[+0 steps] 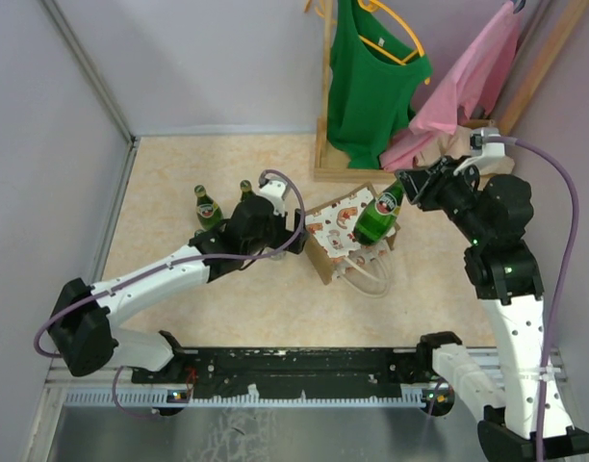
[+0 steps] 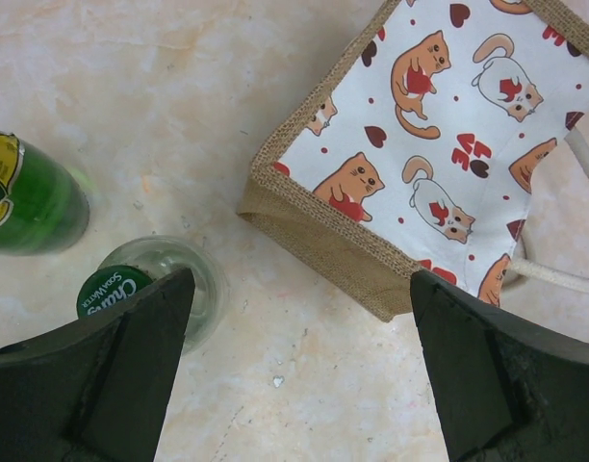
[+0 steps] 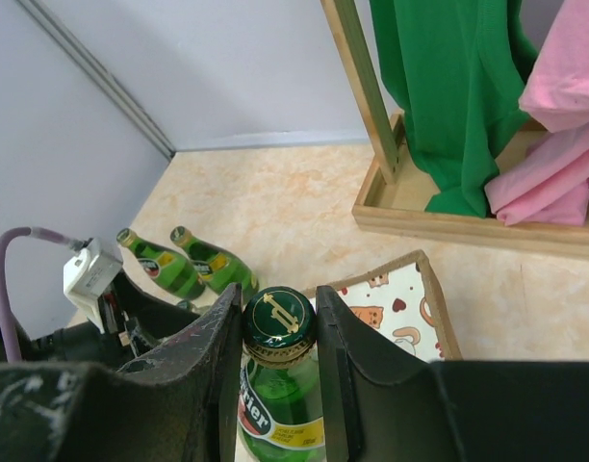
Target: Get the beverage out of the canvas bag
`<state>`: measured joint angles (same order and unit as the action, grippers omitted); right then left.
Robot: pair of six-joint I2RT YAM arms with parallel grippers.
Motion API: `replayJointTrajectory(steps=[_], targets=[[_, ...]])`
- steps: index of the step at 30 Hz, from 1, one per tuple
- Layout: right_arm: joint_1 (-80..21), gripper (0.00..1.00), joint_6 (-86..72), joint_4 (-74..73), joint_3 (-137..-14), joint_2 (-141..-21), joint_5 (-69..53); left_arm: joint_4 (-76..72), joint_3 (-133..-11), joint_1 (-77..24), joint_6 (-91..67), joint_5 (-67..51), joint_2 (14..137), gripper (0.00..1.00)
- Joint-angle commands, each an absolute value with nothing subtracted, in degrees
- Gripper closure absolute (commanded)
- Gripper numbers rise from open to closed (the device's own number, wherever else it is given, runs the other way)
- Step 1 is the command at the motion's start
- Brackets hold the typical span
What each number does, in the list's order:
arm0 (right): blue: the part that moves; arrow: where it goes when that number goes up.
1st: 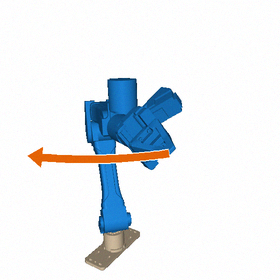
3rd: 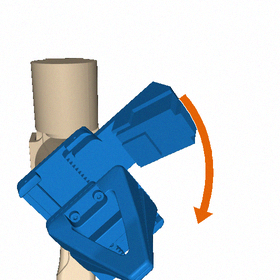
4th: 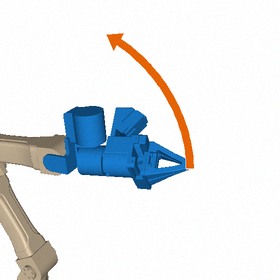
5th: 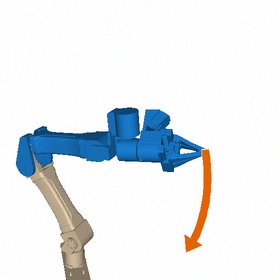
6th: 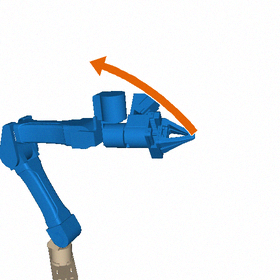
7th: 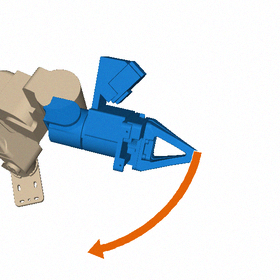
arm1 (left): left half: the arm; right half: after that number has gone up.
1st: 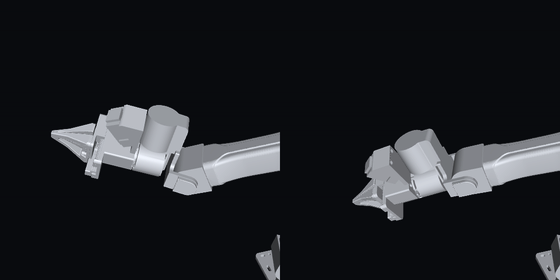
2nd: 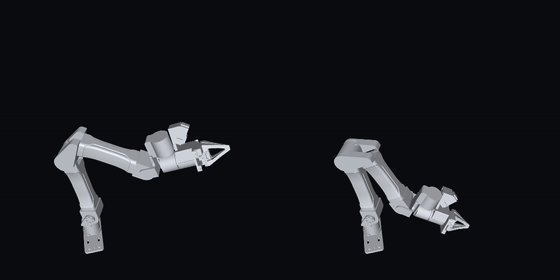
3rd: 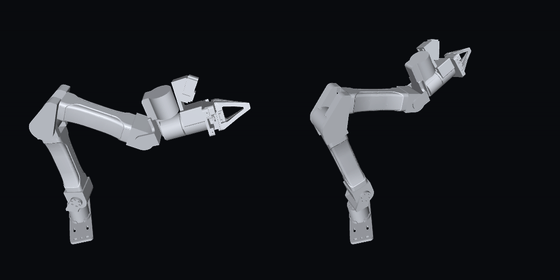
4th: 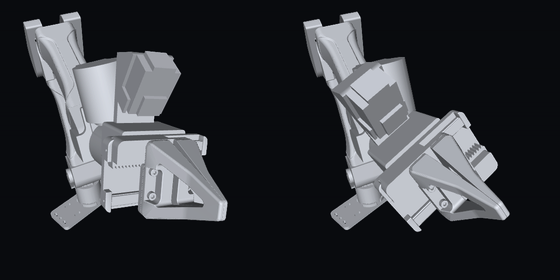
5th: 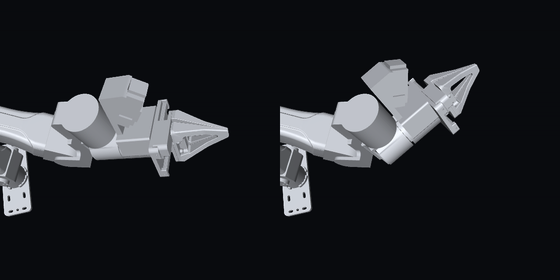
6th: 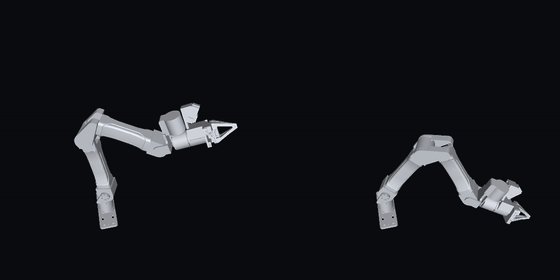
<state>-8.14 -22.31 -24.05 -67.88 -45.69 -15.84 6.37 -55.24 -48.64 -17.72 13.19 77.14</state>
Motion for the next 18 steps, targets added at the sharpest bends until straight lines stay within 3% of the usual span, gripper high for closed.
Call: replayJointTrajectory(steps=[1, 12, 18], targets=[[-8.35, 1.0, -25.83, -11.0, -69.53, -44.66, -18.29, 5.73, -54.22, -48.69, -19.16, 10.8, 75.33, 0.0], [-12.71, 1.0, -21.29, -11.82, -68.99, -44.69, -19.62, 3.08, -55.92, -51.56, -19.96, 4.04, 72.99, 0.0], [-28.55, 1.0, -14.1, -13.73, -69.4, -48.13, -8.43, 6.28, -59.29, -56.13, -19.1, 9.4, 70.01, 0.0]])
